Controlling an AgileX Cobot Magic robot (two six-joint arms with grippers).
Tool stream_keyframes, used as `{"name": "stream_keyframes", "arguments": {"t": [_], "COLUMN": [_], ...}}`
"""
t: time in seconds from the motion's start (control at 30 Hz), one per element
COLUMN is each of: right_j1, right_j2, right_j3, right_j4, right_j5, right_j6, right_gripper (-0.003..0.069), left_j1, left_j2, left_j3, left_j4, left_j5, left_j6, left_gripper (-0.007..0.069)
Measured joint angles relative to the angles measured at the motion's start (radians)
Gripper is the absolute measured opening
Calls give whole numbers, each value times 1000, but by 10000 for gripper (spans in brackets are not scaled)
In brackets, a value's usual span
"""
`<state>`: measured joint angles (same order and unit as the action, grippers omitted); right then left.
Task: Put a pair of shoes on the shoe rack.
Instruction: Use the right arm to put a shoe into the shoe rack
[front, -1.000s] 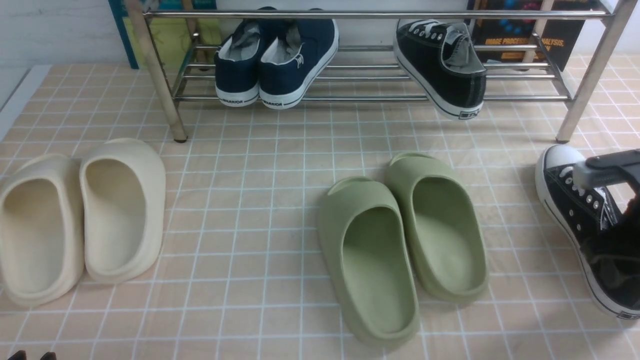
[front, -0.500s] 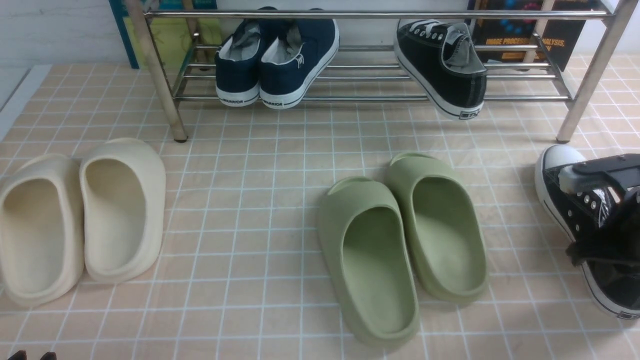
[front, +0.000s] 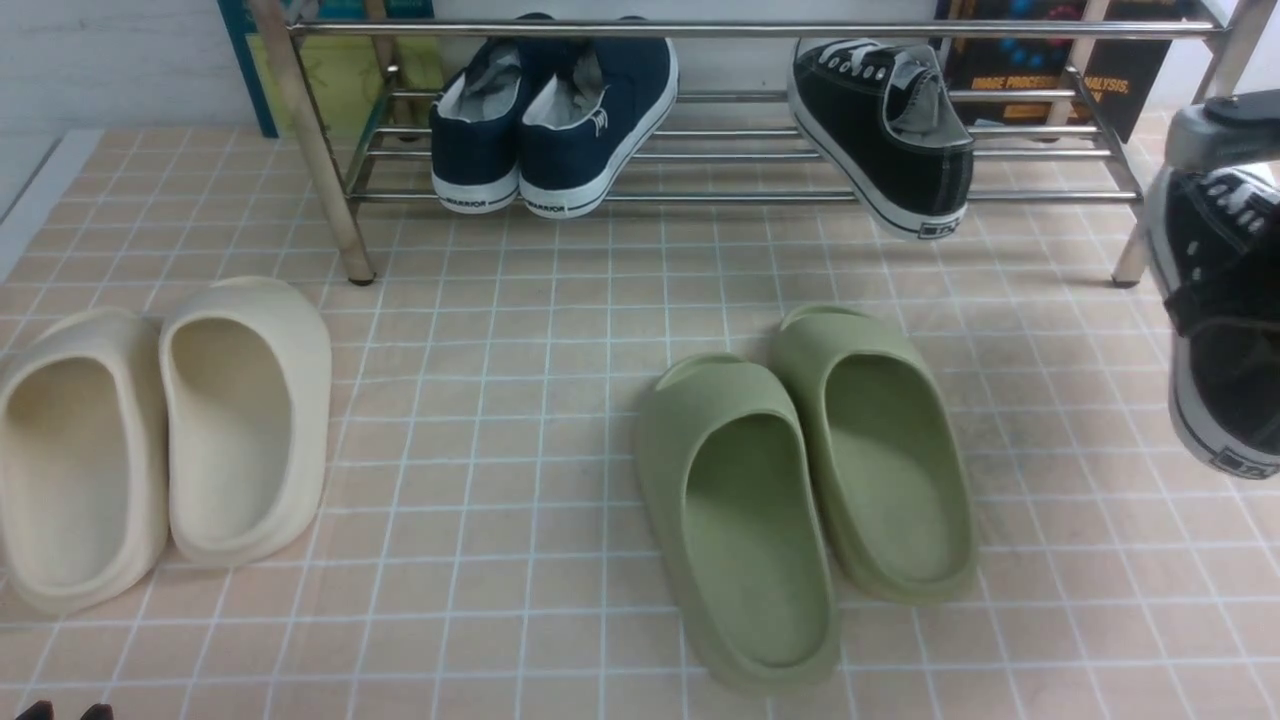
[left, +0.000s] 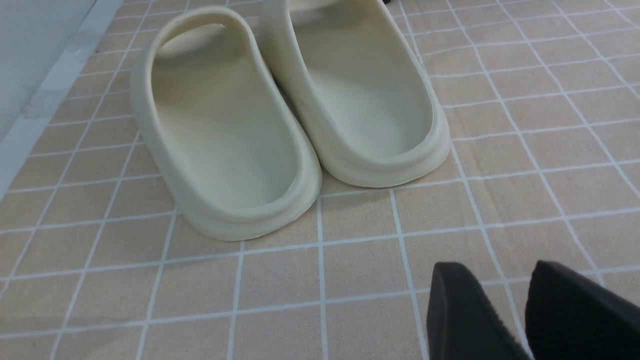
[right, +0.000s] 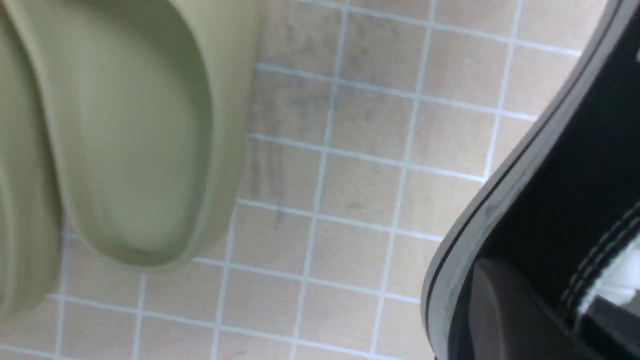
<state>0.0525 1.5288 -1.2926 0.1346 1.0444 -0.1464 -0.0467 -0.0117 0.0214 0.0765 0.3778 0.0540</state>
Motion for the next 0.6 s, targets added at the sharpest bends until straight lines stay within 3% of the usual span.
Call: {"name": "stream_keyframes", "arguments": {"t": [0.6], "right_j1": [4], "right_j2": [209], "right_j3": [-251], "right_j4": [92], "right_j5": [121], "right_j6": [-28], "right_gripper": [4], "left_j1": [0], "left_j2": [0], "left_j3": [0], "left_j4": [-1], "left_j5": [0], "left_j6": [0], "left_gripper": [236]}}
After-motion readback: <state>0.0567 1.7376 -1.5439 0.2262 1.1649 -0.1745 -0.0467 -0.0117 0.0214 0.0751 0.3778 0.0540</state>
